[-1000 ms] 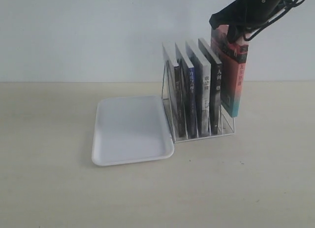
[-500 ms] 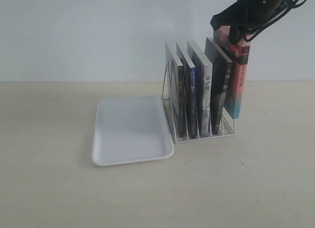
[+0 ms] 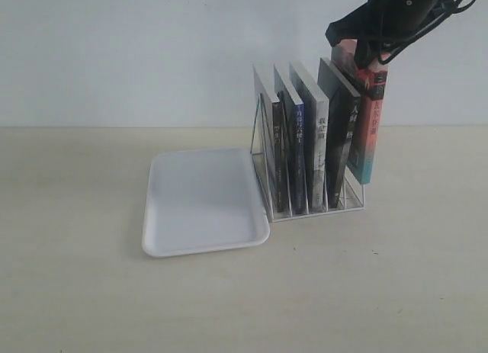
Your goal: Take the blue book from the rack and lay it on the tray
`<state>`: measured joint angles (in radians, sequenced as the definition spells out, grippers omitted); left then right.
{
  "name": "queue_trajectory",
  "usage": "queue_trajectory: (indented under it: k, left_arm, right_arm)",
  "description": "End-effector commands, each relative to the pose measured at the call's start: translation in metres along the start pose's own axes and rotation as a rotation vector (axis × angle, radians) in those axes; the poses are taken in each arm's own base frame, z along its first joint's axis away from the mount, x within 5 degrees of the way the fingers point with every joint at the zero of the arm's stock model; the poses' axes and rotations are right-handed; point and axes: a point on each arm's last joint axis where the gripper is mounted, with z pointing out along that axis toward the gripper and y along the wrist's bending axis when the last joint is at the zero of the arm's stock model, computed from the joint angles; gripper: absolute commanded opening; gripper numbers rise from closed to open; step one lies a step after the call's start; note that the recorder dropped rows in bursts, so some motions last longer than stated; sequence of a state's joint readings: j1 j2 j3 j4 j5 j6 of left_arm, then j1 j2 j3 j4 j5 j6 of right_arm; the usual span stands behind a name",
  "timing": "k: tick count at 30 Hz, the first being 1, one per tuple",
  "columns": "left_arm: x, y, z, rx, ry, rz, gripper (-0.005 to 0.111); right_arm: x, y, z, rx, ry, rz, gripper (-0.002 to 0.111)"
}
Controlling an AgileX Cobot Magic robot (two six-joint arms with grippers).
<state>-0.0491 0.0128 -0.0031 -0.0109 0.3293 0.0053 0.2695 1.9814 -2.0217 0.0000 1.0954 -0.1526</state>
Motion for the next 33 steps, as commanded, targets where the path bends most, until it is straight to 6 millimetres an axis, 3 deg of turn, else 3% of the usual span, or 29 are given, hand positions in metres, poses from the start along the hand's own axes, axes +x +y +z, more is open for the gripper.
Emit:
queue_trajectory:
  k: [1, 10, 21, 29, 33]
  left_arm:
    - [0.0, 0.0, 0.0, -0.004, -0.015, 0.003, 0.004]
    - [0.0, 0.0, 0.0, -0.004, -0.015, 0.003, 0.004]
    - [0.0, 0.0, 0.0, -0.004, -0.015, 0.003, 0.004]
    - [0.0, 0.0, 0.0, -0.004, -0.015, 0.003, 0.004]
    - [0.0, 0.0, 0.0, -0.004, -0.015, 0.003, 0.004]
  right_arm:
    - [-0.006, -0.002, -0.008, 0.011, -0.06, -0.001, 0.0]
    - [-0.005, 0.001, 0.029, -0.029, -0.031, 0.02, 0.0]
    - [-0.008, -0.002, 0.035, 0.0, -0.071, 0.134, 0.002]
    - [-0.003, -0.006, 0.035, 0.053, -0.016, 0.092, 0.047]
    - [-0.002, -0.006, 0.03, 0.05, -0.007, 0.098, 0.048]
